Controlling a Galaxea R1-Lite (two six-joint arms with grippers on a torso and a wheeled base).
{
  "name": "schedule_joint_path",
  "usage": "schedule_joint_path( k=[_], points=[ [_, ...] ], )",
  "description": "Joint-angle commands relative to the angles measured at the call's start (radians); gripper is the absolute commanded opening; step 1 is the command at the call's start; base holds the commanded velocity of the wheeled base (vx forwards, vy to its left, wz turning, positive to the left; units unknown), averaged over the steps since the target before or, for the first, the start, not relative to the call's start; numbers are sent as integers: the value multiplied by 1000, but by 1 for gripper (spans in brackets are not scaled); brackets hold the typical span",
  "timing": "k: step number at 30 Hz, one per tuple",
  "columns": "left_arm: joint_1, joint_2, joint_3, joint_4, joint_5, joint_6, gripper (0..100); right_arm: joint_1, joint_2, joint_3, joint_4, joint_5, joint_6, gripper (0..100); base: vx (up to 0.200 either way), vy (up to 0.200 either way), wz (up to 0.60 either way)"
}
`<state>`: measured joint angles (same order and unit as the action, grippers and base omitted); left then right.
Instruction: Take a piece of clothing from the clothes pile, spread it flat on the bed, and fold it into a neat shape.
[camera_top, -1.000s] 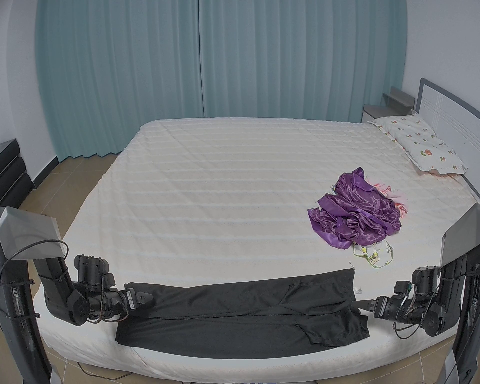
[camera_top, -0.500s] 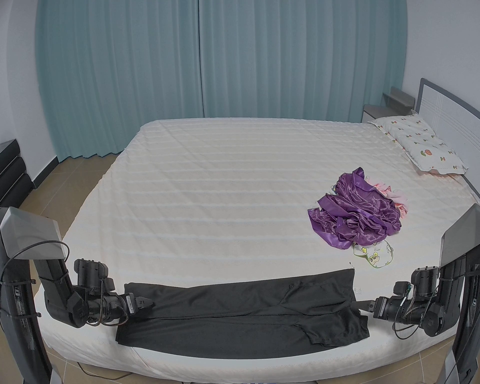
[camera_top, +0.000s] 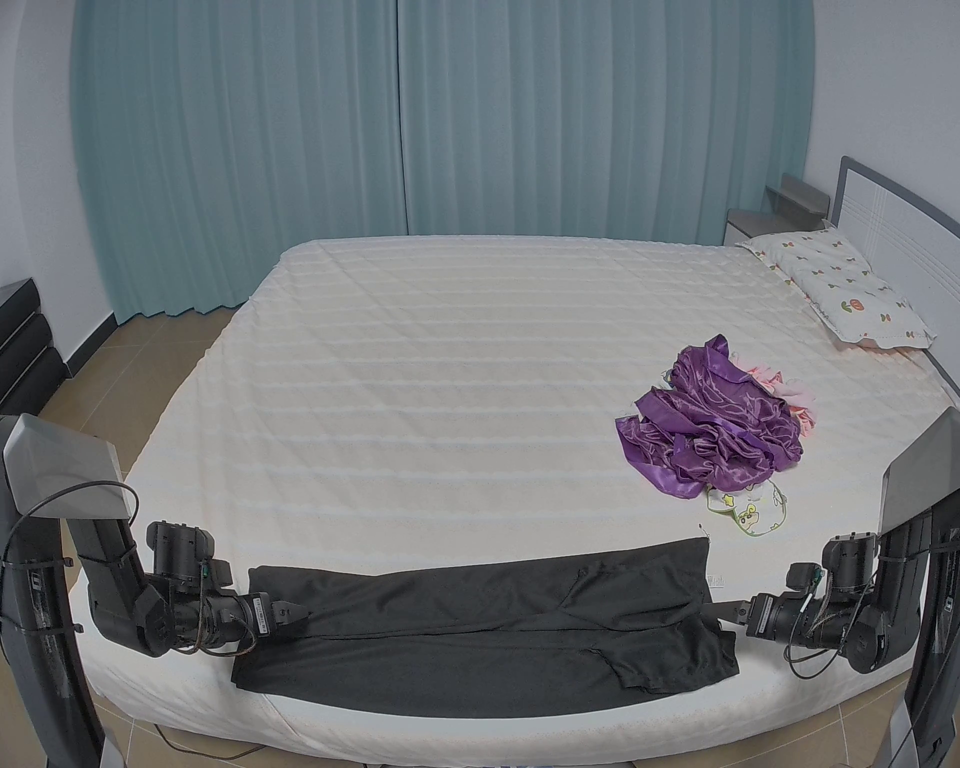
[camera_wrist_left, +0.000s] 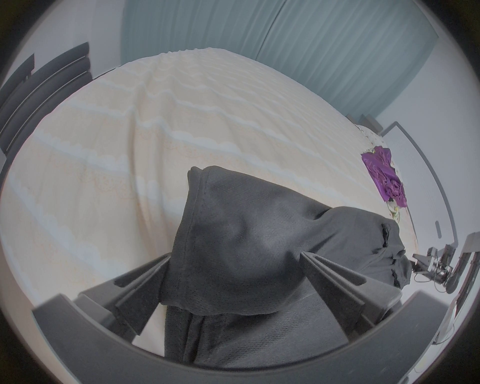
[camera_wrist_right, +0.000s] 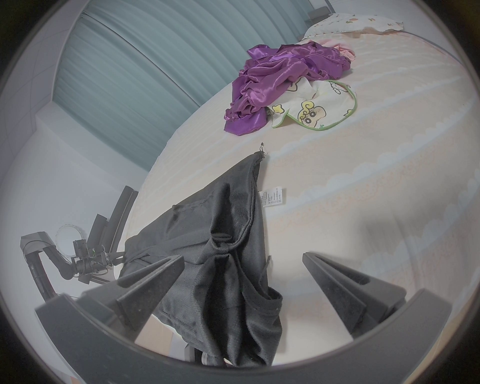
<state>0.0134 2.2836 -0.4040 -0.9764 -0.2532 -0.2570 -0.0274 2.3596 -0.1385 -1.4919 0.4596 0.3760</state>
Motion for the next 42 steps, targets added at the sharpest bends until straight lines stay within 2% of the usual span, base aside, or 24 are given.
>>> schedule_joint_path(
  k=[1, 2, 30, 39, 42],
  points=[
    [2, 20, -2, 1, 0, 2, 100, 0, -2, -1, -1, 1, 0, 100, 0, 0, 0],
    [2, 19, -2, 1, 0, 2, 0, 0, -2, 0, -1, 1, 0, 100, 0, 0, 0],
    [3, -44, 31, -12, 3, -8, 0, 0, 0, -4, -19, 2, 1, 100, 0, 0, 0],
    [-1, -52, 19, -13, 12, -24, 0, 14, -2, -16, -19, 1, 8, 100, 0, 0, 0],
    [-3, -55, 5, -19, 17, -64, 0, 15, -2, -16, -19, 1, 12, 100, 0, 0, 0]
  ],
)
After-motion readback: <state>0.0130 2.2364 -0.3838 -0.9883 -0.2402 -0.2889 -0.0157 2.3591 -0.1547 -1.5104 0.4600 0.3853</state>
